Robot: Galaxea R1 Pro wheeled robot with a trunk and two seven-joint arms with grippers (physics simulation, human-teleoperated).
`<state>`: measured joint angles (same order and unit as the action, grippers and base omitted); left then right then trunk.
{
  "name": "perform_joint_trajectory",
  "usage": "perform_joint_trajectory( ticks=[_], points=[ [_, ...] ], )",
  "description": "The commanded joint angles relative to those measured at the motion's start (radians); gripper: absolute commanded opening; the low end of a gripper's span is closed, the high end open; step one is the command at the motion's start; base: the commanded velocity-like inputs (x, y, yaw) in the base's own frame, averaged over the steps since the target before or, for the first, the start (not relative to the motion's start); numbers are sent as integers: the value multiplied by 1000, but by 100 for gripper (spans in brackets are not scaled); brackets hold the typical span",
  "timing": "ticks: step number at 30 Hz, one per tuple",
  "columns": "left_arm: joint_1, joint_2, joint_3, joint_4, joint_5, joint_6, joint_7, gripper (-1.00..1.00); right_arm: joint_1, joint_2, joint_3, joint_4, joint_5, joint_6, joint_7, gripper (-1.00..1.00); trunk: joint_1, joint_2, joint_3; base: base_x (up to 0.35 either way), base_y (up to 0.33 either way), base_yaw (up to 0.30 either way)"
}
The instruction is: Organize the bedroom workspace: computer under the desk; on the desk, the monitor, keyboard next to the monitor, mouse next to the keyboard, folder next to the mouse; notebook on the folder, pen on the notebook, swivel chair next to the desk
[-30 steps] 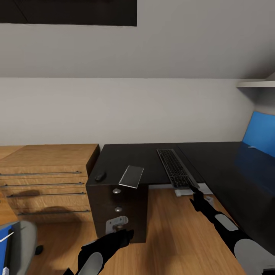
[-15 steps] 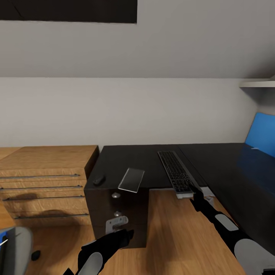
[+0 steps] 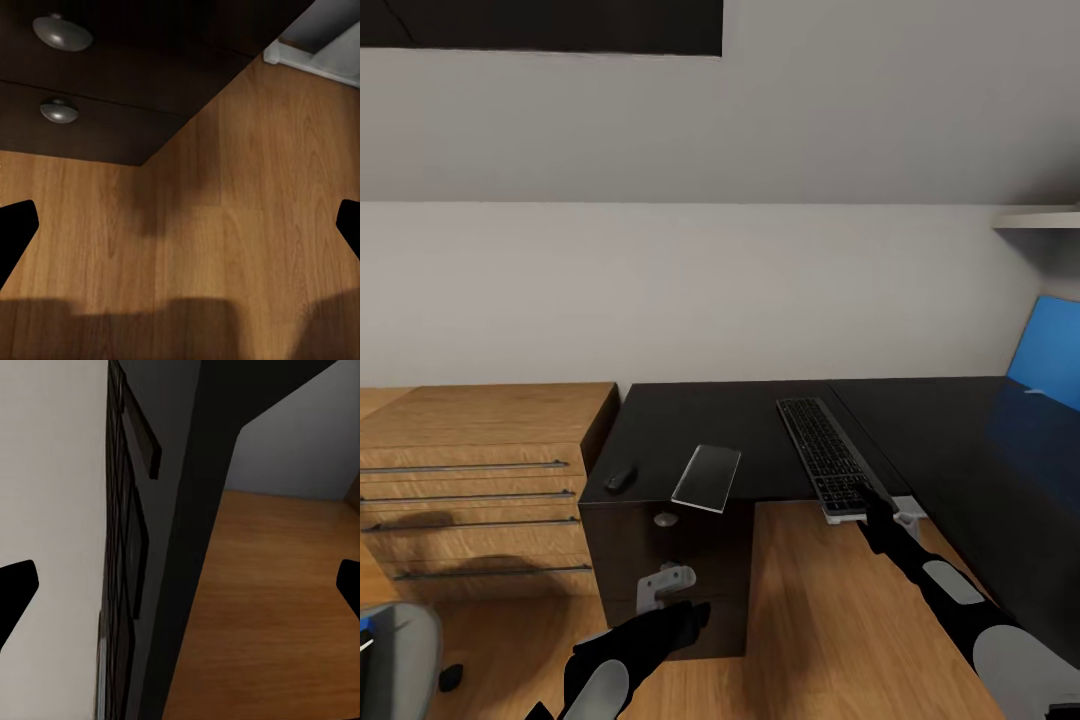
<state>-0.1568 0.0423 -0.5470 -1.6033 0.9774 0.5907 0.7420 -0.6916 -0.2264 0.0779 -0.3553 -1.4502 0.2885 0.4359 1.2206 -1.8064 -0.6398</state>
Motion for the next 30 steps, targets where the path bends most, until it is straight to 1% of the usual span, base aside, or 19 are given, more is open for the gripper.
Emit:
perform_joint_trajectory(
  ticks=[1, 3, 9, 17, 20, 30],
  points=[
    [-1, 1, -1, 1, 8, 0, 10, 100, -1, -1, 8, 1, -10, 0, 3, 100, 0, -1, -1, 0, 0, 0],
    [-1, 1, -2, 6, 8, -1, 10, 100, -1, -1, 8, 1, -10, 0, 3, 100, 0, -1, -1, 0, 0, 0],
    [-1, -1, -2, 9, 6, -2, 11, 100, -1, -1, 8, 1, -10, 0, 3, 100, -23, 41, 18, 0, 0, 0],
    [-1, -1, -2, 9, 8, -2, 11, 100, -1, -1, 8, 1, -10, 0, 3, 100, -23, 41, 18, 0, 0, 0],
    [-1, -1, -2, 9, 8, -2, 11, 100, -1, -1, 8, 1, -10, 0, 3, 100, -35, 62, 27, 0, 0, 0],
    [-1, -2, -2, 25, 8, -3, 12, 100, -1, -2, 8, 1, -10, 0, 3, 100, -35, 62, 27, 0, 0, 0]
  ],
)
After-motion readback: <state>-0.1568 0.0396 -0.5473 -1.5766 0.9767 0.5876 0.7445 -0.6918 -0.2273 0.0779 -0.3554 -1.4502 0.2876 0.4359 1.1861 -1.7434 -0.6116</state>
